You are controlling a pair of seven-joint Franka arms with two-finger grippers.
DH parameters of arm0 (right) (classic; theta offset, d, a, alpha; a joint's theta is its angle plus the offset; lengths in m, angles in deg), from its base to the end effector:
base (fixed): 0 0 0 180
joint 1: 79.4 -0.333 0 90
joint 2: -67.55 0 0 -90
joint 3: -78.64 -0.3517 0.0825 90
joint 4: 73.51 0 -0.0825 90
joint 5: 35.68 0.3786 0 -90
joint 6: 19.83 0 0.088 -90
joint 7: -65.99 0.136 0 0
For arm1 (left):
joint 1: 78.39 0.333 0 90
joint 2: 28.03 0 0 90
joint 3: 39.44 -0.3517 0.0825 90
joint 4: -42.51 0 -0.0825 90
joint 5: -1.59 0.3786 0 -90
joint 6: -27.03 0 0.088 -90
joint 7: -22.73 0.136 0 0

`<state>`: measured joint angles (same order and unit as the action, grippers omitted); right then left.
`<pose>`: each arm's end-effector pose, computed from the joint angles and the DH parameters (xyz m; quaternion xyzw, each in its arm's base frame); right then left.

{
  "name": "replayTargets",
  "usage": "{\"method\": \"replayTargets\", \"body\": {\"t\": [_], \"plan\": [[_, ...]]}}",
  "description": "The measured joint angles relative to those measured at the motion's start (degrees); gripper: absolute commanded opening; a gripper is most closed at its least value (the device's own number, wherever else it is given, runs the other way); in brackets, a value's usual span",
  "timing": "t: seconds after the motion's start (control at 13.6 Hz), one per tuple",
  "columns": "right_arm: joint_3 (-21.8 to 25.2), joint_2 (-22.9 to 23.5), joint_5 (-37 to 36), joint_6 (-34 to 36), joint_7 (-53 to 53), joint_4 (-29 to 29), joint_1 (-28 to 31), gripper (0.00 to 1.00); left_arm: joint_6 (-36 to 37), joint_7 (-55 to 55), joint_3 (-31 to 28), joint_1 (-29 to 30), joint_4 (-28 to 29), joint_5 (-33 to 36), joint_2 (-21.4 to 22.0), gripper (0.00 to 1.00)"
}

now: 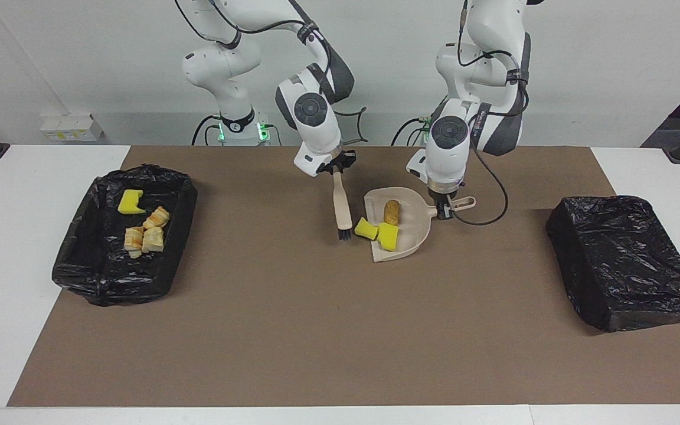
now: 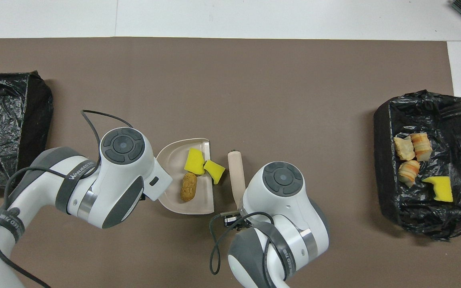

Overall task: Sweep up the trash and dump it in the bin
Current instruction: 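Sweep the bread chunk and sponge pieces into the dustpan with the right gripper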

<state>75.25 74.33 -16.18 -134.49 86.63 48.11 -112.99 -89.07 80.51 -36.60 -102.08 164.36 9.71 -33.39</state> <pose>0.4043 0.3403 0.3532 -0.9806 -0.0515 0.1747 0.0726 0.4769 -0.2247 0.3625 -0.7111 0.6940 0.1085 0.0298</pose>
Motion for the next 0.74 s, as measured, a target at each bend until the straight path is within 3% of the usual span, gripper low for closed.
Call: {"method": "replayTargets", "body": {"t": [0.22, 0.37, 0.74], "plan": [[-0.3, 3.4, 0.8, -5.6, 0.3, -1.2, -2.6, 0.00, 0.0, 0.0, 0.0, 0.0, 0.0, 0.0, 0.0, 0.00], [-0.4, 4.5, 5.7, -10.4, 0.4, -1.3, -3.9, 0.00, 0.0, 0.0, 0.0, 0.0, 0.0, 0.0, 0.0, 0.00], [-0.2, 4.4, 9.8, -9.5, 0.5, -3.6, -4.3, 0.00, -0.1, 0.0, 0.0, 0.0, 0.1, 0.0, 0.0, 0.00]]}}
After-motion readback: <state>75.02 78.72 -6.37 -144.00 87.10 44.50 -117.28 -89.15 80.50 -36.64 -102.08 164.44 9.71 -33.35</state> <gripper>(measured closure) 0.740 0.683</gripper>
